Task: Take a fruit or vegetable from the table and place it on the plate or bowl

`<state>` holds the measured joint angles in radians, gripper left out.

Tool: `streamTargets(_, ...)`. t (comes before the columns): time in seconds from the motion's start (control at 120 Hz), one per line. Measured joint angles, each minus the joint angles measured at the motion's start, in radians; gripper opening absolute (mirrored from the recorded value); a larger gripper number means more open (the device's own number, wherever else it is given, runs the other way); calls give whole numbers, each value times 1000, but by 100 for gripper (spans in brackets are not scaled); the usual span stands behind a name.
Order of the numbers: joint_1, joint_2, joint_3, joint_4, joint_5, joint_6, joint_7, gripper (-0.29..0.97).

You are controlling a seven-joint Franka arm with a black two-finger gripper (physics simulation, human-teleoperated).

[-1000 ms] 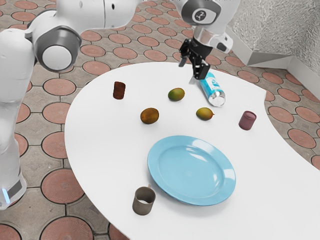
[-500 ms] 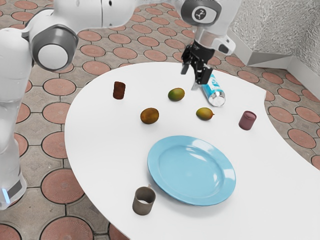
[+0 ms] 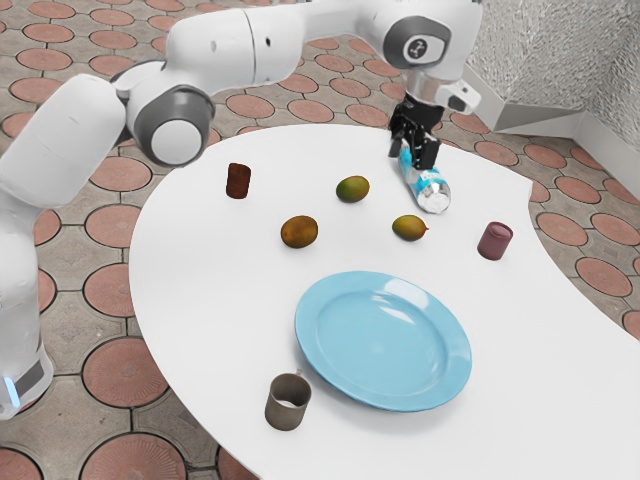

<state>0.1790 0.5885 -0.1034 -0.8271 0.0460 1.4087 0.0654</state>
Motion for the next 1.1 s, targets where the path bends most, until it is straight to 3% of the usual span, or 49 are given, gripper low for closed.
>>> streamTargets(0.075,31,37,-74,24,30,5,18,68)
streamTargets(0.158,44,71,-102,33,48,10,34,68)
streamTargets(0.408,65,140,-125,47,64,30,73,68)
streamTargets(0.725,79,260,-151,200,68,69,106,68)
streamTargets(1.1,83,321,-163,209,69,116,127,68)
